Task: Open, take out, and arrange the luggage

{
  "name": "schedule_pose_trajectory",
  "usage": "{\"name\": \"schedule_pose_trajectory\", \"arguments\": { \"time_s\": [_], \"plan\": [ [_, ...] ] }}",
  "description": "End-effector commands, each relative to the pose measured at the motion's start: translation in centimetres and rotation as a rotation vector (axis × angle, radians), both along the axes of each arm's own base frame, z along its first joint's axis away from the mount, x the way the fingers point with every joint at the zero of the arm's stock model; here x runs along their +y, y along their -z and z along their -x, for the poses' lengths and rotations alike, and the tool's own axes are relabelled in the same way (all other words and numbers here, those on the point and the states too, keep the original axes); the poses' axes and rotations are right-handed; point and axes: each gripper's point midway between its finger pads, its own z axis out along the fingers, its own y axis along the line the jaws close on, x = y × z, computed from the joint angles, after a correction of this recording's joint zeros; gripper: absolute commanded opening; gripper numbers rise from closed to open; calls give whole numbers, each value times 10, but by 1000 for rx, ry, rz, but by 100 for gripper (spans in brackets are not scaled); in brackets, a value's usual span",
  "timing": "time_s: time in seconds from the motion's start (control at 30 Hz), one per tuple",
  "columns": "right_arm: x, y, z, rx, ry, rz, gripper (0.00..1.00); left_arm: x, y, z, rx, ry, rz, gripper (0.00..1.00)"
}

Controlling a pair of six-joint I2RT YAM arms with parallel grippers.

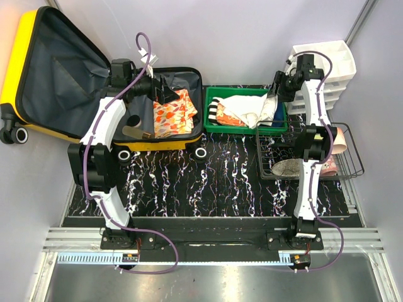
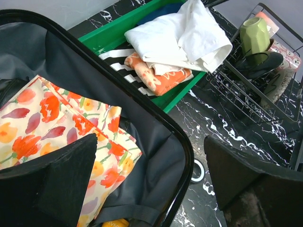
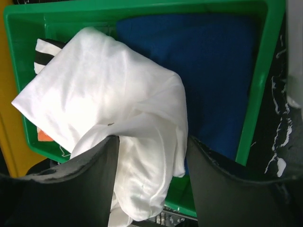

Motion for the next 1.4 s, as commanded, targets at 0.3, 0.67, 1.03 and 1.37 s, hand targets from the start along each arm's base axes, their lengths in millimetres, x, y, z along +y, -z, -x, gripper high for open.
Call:
{"name": "schedule_pose_trajectory", "arguments": {
  "time_s": [0.3, 0.67, 1.03, 1.37],
  "plan": [
    [35, -81, 57, -134, -291, -5, 66, -1, -12, 4, -63, 19, -21, 99],
    [48, -47, 93, 50, -355, 34, 71, 1, -11, 6, -65, 14, -35, 99],
    [71, -26, 90, 108, -324, 0, 66, 2, -7, 6, -62, 11, -42, 99],
    [122, -69, 25, -166, -295, -214, 5, 6, -6, 2, -68, -13, -65, 99]
  ]
}}
